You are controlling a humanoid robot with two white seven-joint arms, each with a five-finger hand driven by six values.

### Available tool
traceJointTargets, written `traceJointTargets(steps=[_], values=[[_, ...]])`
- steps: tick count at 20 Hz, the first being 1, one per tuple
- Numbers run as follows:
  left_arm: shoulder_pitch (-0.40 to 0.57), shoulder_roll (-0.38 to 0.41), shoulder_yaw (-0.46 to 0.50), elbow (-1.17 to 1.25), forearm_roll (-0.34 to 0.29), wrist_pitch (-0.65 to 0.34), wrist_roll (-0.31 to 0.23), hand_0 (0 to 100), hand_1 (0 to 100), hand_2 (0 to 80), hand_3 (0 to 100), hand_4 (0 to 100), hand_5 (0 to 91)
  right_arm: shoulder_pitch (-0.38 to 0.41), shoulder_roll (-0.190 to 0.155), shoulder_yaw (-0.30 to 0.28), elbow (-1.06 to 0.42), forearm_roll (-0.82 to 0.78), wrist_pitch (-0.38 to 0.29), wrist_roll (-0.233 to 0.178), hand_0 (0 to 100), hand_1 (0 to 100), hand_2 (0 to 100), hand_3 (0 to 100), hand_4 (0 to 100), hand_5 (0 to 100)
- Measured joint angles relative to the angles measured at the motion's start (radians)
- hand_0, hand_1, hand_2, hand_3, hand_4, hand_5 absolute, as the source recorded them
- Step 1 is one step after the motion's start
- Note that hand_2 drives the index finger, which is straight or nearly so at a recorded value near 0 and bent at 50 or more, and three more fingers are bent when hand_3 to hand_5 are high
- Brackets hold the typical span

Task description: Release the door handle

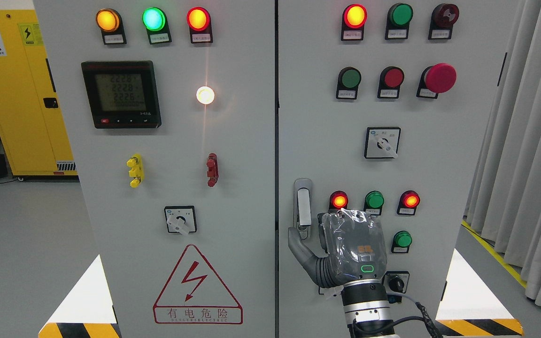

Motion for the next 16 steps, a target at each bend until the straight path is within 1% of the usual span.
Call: traceJointTargets(steps=[5, 10, 16], values=[[0.0, 0.0, 0.0, 0.0, 0.0, 0.0, 0.0, 12, 56, 0.0, 0, 0, 0.0, -0.01, 0.002, -0.005, 0.007, 0.0, 0.002, -0.002, 36, 27, 100, 100, 100, 100], [0.0, 0.0, 0.0, 0.0, 0.0, 0.0, 0.0, 12, 56, 0.0, 0, 0, 0.0, -0.019, 0.003, -0.008, 0.012, 0.0, 0.002, 0.021, 37, 26, 100, 100, 100, 100], [0.0, 0.0, 0.0, 0.0, 0.0, 0.0, 0.0, 12, 56, 0.0, 0, 0, 0.0, -0.025, 0.006, -0.011, 0.014, -0.001, 0.002, 0.024, 38, 25, 100, 100, 100, 100]])
